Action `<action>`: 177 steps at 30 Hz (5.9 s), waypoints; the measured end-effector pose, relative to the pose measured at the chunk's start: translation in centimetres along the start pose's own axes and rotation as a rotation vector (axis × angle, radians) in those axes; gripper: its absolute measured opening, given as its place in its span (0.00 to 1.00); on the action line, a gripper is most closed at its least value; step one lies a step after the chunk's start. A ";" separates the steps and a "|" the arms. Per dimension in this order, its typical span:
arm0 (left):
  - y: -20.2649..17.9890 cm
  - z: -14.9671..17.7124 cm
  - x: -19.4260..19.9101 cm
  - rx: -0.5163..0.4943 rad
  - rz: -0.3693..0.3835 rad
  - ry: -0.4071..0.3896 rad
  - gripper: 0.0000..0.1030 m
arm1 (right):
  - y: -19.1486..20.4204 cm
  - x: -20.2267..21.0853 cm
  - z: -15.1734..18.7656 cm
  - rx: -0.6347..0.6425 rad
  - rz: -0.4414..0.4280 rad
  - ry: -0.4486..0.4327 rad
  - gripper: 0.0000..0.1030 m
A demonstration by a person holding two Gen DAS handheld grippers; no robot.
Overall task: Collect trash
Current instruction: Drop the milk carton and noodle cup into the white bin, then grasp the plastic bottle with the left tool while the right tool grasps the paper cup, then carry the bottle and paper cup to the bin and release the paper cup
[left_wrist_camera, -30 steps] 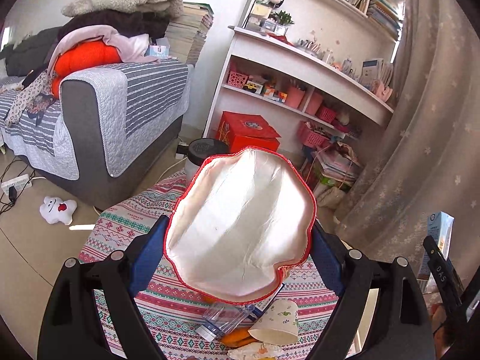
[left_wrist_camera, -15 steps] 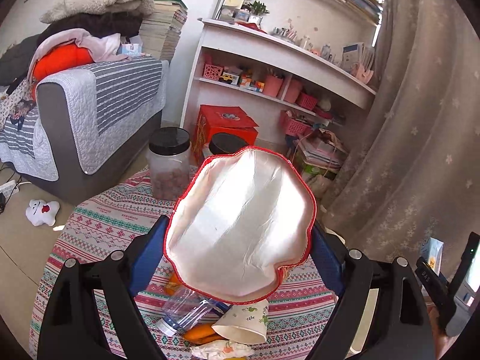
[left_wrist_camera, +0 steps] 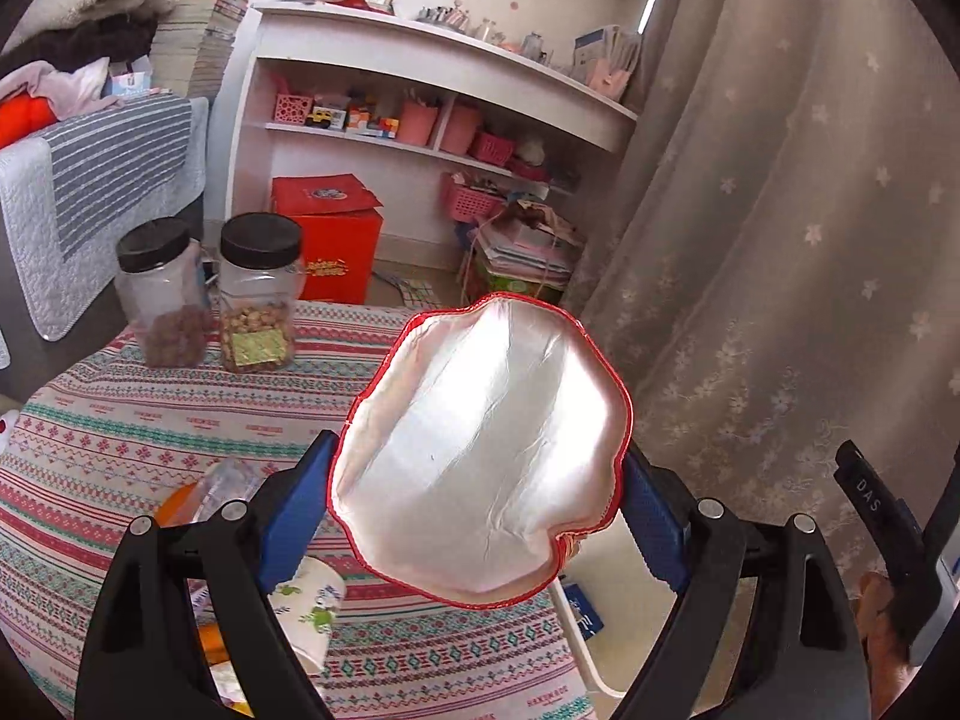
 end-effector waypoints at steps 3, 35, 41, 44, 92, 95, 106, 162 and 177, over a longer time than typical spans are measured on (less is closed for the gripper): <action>-2.8 1.0 -1.3 -0.017 0.049 0.032 0.82 | -2.2 -0.4 -0.5 -0.042 0.023 0.000 0.93; -3.3 2.1 -3.3 -0.118 -0.042 0.136 0.93 | 3.5 2.5 2.3 0.005 -0.050 0.052 0.93; 2.4 1.3 -3.9 -0.108 -0.162 0.176 0.93 | 8.5 2.8 4.1 0.093 -0.148 0.120 0.93; 5.3 0.6 -4.3 -0.113 -0.219 0.199 0.93 | 10.5 3.0 4.7 0.135 -0.175 0.135 0.93; 25.8 -4.6 6.6 0.121 -0.234 0.071 0.59 | 27.5 -0.6 20.5 0.107 -0.605 1.016 0.92; 26.4 -4.3 6.7 0.129 -0.227 0.084 0.59 | 28.0 -0.8 21.9 0.080 -0.607 1.078 0.84; 26.1 -3.4 6.1 0.126 -0.219 0.116 0.59 | 29.1 -3.1 23.3 0.092 -0.607 1.132 0.70; 7.7 -2.0 2.5 0.046 -0.117 -0.094 0.59 | 11.5 2.3 2.9 0.178 -0.269 -0.008 0.54; -4.6 0.9 -1.3 -0.019 0.084 -0.009 0.59 | 0.2 1.1 0.1 0.022 -0.069 -0.094 0.93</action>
Point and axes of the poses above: each gripper's, at about its wrist camera, not at the fingertips, and x roughly against the way its jaws point, y to its left, z to its underside, the point moved 2 cm from there along -x, roughly the way its jaws point, and after that the axes turned 9 degrees about -z, right-handed, at the moved point
